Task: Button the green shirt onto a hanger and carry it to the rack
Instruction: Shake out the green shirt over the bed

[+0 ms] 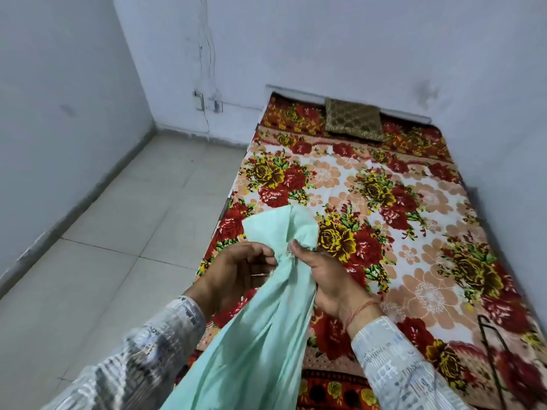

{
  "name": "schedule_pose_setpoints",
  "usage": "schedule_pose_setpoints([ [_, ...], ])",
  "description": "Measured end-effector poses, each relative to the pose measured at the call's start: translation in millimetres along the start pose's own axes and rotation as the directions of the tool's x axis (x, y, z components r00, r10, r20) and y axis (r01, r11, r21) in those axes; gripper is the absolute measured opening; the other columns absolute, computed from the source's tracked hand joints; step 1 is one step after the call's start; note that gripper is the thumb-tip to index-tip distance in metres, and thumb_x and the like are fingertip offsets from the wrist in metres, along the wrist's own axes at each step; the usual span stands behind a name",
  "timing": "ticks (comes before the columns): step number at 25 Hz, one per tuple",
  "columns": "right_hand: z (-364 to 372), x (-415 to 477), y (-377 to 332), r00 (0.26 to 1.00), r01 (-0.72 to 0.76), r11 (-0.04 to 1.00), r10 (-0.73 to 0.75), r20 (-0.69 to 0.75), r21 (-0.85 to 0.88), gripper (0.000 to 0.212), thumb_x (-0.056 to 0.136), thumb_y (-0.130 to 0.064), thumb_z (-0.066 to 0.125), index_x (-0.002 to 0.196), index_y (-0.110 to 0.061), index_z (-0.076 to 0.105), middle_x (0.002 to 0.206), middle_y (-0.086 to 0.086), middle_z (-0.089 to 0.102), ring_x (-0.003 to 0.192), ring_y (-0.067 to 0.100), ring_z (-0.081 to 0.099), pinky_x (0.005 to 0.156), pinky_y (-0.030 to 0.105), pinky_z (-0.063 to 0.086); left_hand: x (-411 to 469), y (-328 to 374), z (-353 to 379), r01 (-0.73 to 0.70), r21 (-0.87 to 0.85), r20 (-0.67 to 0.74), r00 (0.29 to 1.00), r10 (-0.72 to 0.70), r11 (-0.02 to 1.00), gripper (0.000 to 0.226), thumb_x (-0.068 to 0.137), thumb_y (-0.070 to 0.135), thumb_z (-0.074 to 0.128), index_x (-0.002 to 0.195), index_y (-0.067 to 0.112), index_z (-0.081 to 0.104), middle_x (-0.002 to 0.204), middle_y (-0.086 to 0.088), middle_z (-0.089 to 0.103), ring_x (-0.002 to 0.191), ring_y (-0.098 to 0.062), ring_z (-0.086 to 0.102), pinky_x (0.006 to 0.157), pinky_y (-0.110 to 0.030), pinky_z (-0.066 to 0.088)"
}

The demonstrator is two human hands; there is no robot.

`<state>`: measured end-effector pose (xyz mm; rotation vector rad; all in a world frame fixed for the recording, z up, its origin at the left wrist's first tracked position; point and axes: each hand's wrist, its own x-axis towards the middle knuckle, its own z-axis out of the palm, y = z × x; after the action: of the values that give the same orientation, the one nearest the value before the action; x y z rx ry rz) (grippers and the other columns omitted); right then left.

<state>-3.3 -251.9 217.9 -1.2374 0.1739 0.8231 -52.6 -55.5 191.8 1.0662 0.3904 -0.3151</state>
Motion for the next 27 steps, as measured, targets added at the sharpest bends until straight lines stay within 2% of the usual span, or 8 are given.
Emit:
schedule_pose_setpoints([
  [7,4.7,-219.5,-63.4,0.964,0.220,0.975,-0.211,0.162,-0.039,0.050,0.101,-0.037,0.064,0.137,-0.001,0.068,0.141,0.029,0.066,0.135,0.047,0.060,0.118,0.061,0.046,-165.9,22.6,134.4,-0.294,0.380,0.297,0.937,0.186,0.877,0.048,0.092,-0.002,0.076,0.137,0.009,0.069,0.136,-0.017,0.074,0.123,-0.038,0.072,0.105,-0.053,0.059],
  [13,-20.2,-394.1,-148.0,0.877,0.479,0.847,-0.470,0.096,-0.232,0.037,0.098,-0.029,0.073,0.125,-0.004,0.077,0.125,0.023,0.077,0.117,0.041,0.073,0.109,0.060,0.055,-294.4,89.2,252.8,-0.475,0.378,-0.046,0.848,0.528,0.795,0.020,0.106,0.001,0.056,0.111,0.003,0.075,0.098,-0.017,0.081,0.084,-0.033,0.076,0.071,-0.044,0.065],
  [16,-25.7,-465.6,-195.7,0.736,0.610,0.613,-0.673,0.072,-0.501,0.017,0.095,-0.017,0.078,0.109,-0.009,0.082,0.109,0.015,0.083,0.108,0.041,0.077,0.098,0.058,0.061,-354.6,137.4,309.0,-0.623,0.391,-0.037,0.724,0.688,0.677,0.026,0.109,0.006,0.052,0.105,0.007,0.077,0.088,-0.008,0.081,0.077,-0.025,0.076,0.066,-0.039,0.064],
  [18,-29.2,-504.2,-220.7,0.604,0.603,0.389,-0.793,0.081,-0.696,0.006,0.095,-0.021,0.080,0.095,-0.018,0.084,0.098,0.007,0.084,0.094,0.027,0.079,0.090,0.050,0.065,-387.0,158.8,341.3,-0.667,0.555,-0.044,0.573,0.818,0.497,0.034,0.110,0.027,0.056,0.088,0.009,0.072,0.072,-0.003,0.072,0.064,-0.021,0.066,0.061,-0.034,0.055],
  [20,-29.4,-534.5,-234.1,0.454,0.520,0.205,-0.889,0.065,-0.829,0.020,0.097,-0.037,0.076,0.085,-0.021,0.081,0.083,-0.001,0.081,0.075,0.014,0.073,0.071,0.034,0.059,-405.4,170.0,359.3,-0.518,0.850,0.117,0.360,0.926,0.094,0.052,0.109,0.046,0.054,0.073,0.009,0.057,0.066,-0.011,0.063,0.062,-0.031,0.056,0.062,-0.038,0.043],
  [22,-28.2,-558.9,-242.8,0.296,0.434,0.091,-0.954,0.047,-0.896,0.040,0.099,-0.046,0.069,0.075,-0.014,0.072,0.068,0.002,0.070,0.062,0.018,0.060,0.060,0.034,0.043,-420.5,174.8,369.2,-0.324,0.908,0.347,0.225,0.910,-0.266,0.056,0.109,0.053,0.049,0.069,0.015,0.053,0.070,-0.024,0.068,0.068,-0.046,0.063,0.061,-0.040,0.037],
  [24,-27.7,-581.1,-247.6,0.193,0.348,0.028,-0.980,0.043,-0.937,0.055,0.099,-0.055,0.064,0.065,-0.011,0.063,0.060,0.005,0.061,0.062,0.029,0.054,0.058,0.039,0.039,-438.5,178.0,375.5,-0.253,0.889,0.433,0.198,0.879,-0.381,0.063,0.109,0.058,0.044,0.063,0.015,0.050,0.072,-0.029,0.069,0.073,-0.050,0.067,0.060,-0.041,0.036],
  [27,-27.8,-601.7,-252.9,0.149,0.165,-0.032,-0.987,0.057,-0.986,0.061,0.096,-0.068,0.060,0.060,-0.018,0.057,0.058,0.000,0.054,0.064,0.030,0.051,0.058,0.035,0.038,-450.3,181.4,379.9,-0.136,0.926,0.376,0.289,0.881,-0.351,0.074,0.107,0.066,0.038,0.059,0.012,0.051,0.065,-0.022,0.062,0.073,-0.047,0.068,0.061,-0.040,0.040],
])
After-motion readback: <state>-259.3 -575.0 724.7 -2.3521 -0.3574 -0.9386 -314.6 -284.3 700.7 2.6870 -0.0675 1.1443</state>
